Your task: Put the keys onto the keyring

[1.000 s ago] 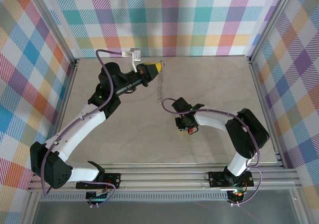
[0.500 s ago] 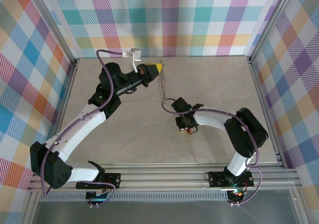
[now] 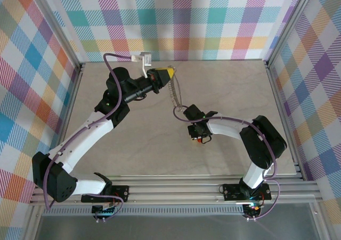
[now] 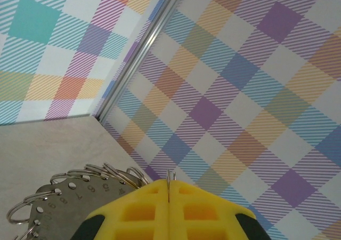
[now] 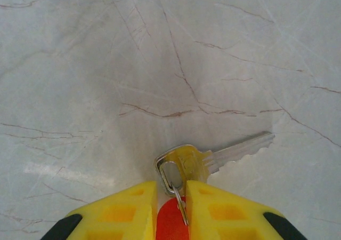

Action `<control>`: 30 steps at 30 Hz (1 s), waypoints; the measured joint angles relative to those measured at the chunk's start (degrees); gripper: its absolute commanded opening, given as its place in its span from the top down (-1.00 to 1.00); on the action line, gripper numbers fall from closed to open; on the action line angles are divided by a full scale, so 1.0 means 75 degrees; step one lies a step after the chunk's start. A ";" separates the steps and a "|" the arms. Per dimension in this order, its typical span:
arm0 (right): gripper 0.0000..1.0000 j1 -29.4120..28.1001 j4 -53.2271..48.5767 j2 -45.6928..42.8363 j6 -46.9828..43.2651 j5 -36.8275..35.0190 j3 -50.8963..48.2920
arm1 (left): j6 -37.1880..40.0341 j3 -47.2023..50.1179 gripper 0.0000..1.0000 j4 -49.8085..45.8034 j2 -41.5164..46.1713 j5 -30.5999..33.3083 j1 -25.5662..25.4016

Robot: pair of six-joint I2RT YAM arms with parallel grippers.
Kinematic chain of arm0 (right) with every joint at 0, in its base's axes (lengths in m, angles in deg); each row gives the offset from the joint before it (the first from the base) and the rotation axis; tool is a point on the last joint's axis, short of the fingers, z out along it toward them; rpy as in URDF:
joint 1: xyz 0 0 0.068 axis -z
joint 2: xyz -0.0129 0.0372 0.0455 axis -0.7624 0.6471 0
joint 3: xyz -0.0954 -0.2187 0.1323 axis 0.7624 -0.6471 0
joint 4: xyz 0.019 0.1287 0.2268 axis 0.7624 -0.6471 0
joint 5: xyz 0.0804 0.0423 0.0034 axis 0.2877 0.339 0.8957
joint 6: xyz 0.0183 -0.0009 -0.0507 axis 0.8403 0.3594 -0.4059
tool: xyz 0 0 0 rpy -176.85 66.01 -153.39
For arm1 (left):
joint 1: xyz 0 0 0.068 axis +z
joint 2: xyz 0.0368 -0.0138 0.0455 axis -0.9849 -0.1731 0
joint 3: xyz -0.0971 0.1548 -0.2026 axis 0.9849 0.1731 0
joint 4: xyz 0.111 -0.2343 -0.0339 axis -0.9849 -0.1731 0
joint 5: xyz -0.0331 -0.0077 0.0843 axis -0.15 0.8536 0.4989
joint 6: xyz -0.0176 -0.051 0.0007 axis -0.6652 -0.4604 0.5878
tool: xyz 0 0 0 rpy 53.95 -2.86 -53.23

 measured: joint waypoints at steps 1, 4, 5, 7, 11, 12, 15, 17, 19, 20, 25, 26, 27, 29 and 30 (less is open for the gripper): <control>0.57 0.0000 -0.0023 -0.0009 0.0012 -0.0020 -0.0003 | 0.0000 0.0000 1.00 0.0003 0.0000 0.0000 0.0000; 0.58 0.0000 -0.0067 -0.0076 0.0050 -0.0079 0.0000 | 0.0000 0.0000 1.00 0.0000 0.0000 -0.0003 -0.0006; 0.59 0.0000 -0.0076 -0.0099 0.0070 -0.0096 -0.0003 | 0.0000 0.0000 1.00 0.0003 0.0000 -0.0003 -0.0006; 0.59 0.0000 -0.0102 -0.0157 0.0131 -0.0131 0.0000 | 0.0000 0.0000 1.00 0.0003 0.0000 0.0000 -0.0006; 0.62 0.0000 -0.0111 -0.0219 0.0160 -0.0192 -0.0003 | 0.0000 0.0000 1.00 0.0000 0.0000 0.0000 -0.0009; 0.63 0.0000 -0.0111 -0.0219 0.0160 -0.0198 -0.0003 | 0.0003 0.0000 1.00 0.0000 0.0000 0.0000 -0.0009; 0.67 0.0000 -0.0114 -0.0219 0.0178 -0.0195 0.0000 | 0.0000 0.0000 1.00 0.0000 0.0000 0.0000 -0.0015; 0.71 0.0000 -0.0111 -0.0219 0.0187 -0.0198 -0.0003 | 0.0003 0.0000 1.00 0.0003 0.0000 0.0000 -0.0029; 0.75 0.0000 -0.0111 -0.0219 0.0187 -0.0195 0.0000 | 0.0003 0.0000 1.00 0.0000 0.0000 0.0000 -0.0050; 0.77 0.0000 -0.0108 -0.0219 0.0189 -0.0195 0.0000 | 0.0003 0.0000 1.00 0.0000 0.0000 -0.0003 -0.0052; 0.77 0.0000 -0.0108 -0.0219 0.0213 -0.0195 -0.0003 | 0.0000 0.0000 1.00 0.0000 0.0000 0.0000 -0.0058; 0.76 0.0000 -0.0108 -0.0219 0.0213 -0.0195 -0.0003 | 0.0000 0.0000 1.00 0.0003 0.0000 0.0000 -0.0058; 0.75 0.0000 -0.0108 -0.0221 0.0213 -0.0195 -0.0003 | 0.0000 0.0000 1.00 0.0000 0.0000 0.0000 -0.0058; 0.72 0.0000 -0.0108 -0.0219 0.0213 -0.0195 -0.0003 | 0.0003 0.0000 1.00 0.0000 0.0000 0.0000 -0.0058; 0.71 0.0003 -0.0108 -0.0219 0.0213 -0.0195 0.0000 | 0.0000 0.0000 1.00 0.0003 0.0000 0.0000 -0.0058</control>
